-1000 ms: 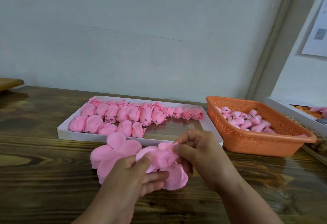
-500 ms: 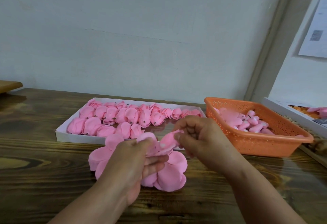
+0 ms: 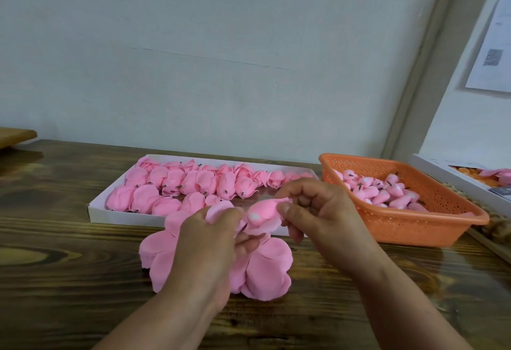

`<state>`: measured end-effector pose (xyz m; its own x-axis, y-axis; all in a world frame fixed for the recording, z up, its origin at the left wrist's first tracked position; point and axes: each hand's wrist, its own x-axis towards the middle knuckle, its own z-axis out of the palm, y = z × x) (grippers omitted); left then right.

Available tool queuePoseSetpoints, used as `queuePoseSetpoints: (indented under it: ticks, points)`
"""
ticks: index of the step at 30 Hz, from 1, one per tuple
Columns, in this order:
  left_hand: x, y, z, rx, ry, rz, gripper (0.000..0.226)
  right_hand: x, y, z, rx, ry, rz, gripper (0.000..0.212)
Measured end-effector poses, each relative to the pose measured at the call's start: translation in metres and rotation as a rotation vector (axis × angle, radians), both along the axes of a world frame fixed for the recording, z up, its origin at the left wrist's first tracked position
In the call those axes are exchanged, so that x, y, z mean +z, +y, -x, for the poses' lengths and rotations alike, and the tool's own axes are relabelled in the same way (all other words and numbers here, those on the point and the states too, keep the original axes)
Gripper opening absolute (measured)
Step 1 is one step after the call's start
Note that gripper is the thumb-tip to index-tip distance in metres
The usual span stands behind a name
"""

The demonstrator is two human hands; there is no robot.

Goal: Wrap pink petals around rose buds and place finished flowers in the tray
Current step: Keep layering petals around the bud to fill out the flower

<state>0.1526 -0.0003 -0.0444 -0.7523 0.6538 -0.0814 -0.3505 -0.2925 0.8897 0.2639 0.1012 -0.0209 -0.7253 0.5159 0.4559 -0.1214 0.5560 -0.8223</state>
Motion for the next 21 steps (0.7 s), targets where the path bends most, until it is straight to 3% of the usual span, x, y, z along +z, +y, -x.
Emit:
queuePoseSetpoints:
  ticks: [3, 8, 10, 15, 21]
  points:
    - [0.001, -0.001, 0.000, -0.005, -0.023, 0.013, 0.006, 0.000, 0.000, 0.000, 0.000, -0.007, -0.025, 0.015]
    - [-0.004, -0.001, 0.002, -0.001, 0.087, 0.086, 0.013, 0.004, -0.004, 0.000, -0.051, -0.069, -0.183, 0.026]
    - [-0.003, -0.002, 0.000, -0.063, 0.024, 0.048, 0.011, 0.004, -0.004, 0.001, -0.099, -0.113, -0.251, 0.023]
    - [-0.002, -0.010, 0.001, -0.217, -0.100, -0.058, 0.042, 0.003, 0.001, 0.001, -0.158, -0.158, -0.253, 0.015]
    - [-0.008, -0.013, 0.004, -0.201, 0.092, -0.002, 0.022, 0.005, 0.001, -0.003, -0.126, -0.167, -0.216, 0.018]
